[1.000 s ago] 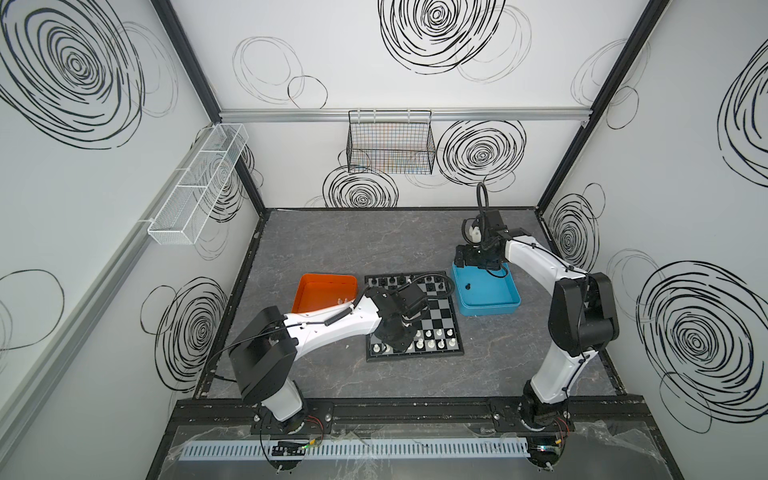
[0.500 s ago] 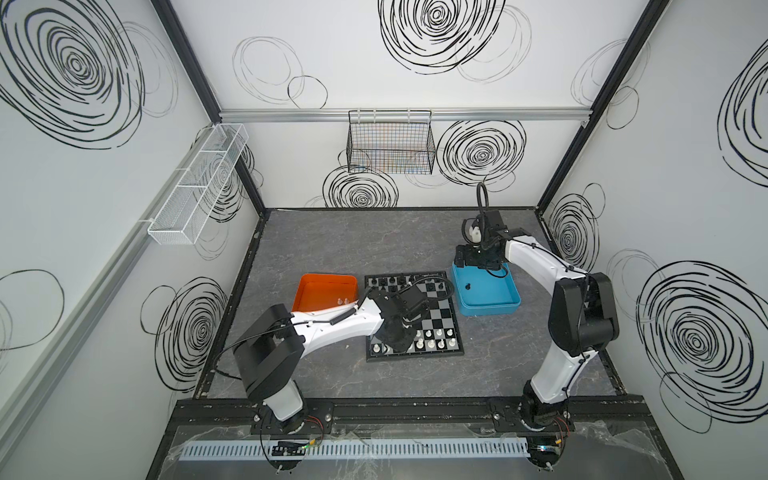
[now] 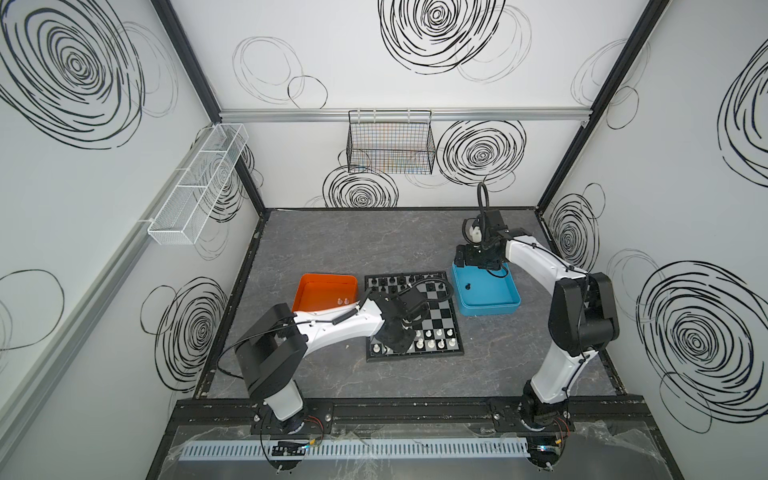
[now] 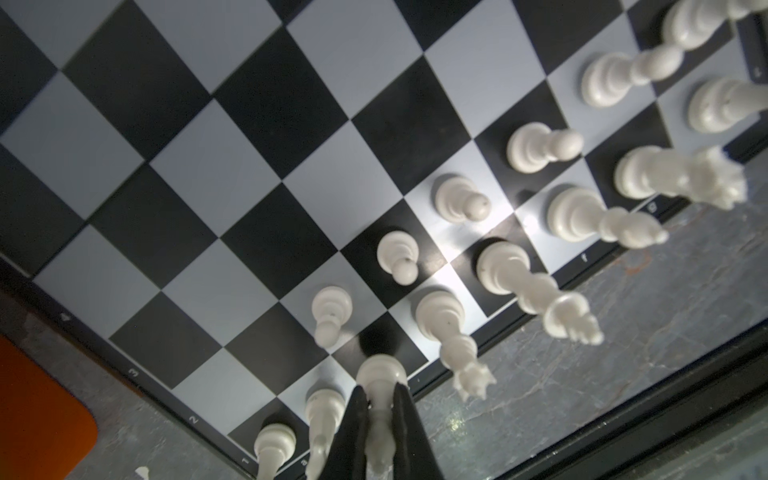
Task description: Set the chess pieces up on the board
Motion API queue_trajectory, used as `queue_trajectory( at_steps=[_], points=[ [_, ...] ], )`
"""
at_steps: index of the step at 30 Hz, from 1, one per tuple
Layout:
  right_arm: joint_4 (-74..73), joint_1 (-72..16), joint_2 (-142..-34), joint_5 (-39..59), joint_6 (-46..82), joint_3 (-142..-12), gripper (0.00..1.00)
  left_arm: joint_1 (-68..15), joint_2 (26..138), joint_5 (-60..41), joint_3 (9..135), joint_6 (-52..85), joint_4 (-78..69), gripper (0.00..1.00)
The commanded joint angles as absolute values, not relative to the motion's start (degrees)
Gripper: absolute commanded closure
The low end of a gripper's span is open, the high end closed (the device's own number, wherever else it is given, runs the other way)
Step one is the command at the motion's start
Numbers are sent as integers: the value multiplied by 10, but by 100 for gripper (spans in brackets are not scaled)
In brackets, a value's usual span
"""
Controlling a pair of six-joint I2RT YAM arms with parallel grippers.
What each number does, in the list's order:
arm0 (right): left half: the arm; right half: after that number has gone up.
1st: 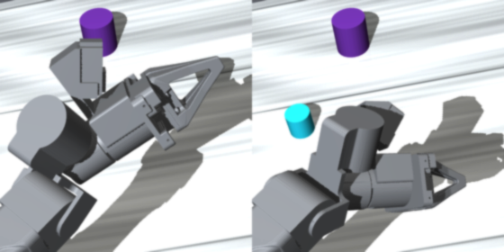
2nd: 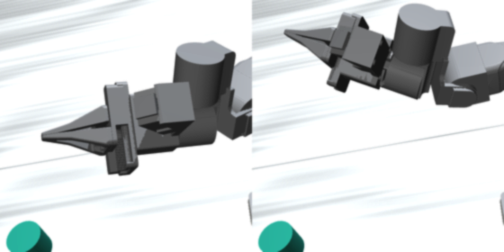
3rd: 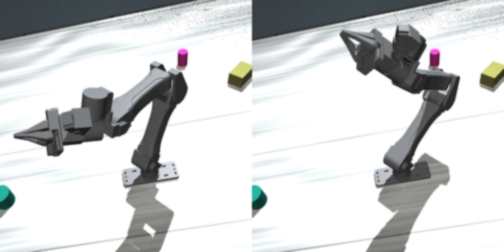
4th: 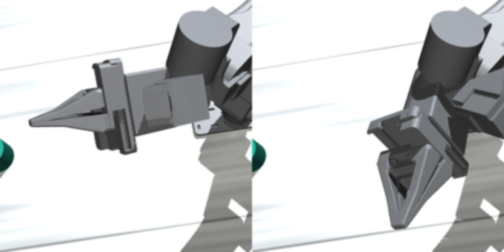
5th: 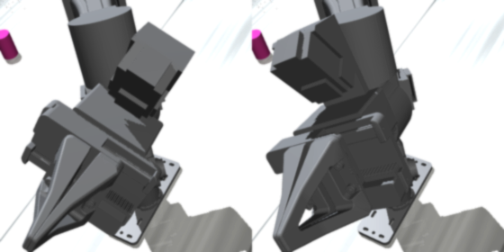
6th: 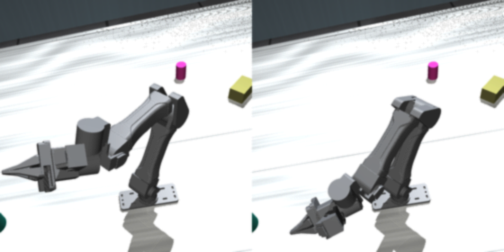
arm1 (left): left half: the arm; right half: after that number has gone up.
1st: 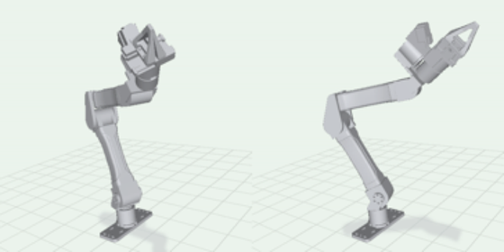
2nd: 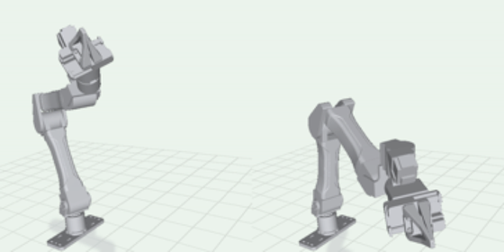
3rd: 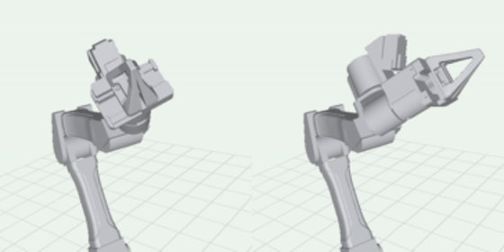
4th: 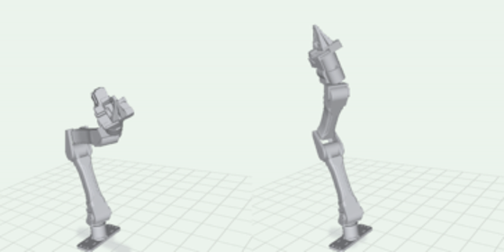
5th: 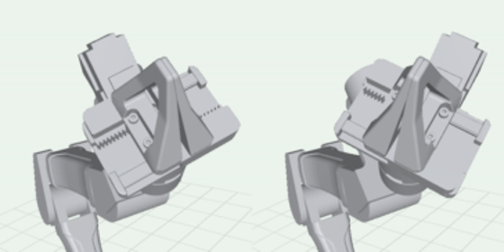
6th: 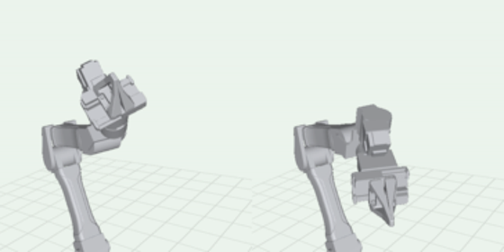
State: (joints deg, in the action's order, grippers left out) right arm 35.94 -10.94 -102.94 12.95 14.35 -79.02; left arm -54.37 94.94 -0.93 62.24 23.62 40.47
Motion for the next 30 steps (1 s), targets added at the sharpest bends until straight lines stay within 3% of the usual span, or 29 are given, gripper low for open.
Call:
queue_trajectory(
  at_steps=[1,30],
  points=[
    [361,-107,-1034,128,140,-788,6,-546,960,1,615,243,399,91],
    [361,-107,-1038,129,139,-788,6,-545,968,-2,610,243,390,83]
  ],
)
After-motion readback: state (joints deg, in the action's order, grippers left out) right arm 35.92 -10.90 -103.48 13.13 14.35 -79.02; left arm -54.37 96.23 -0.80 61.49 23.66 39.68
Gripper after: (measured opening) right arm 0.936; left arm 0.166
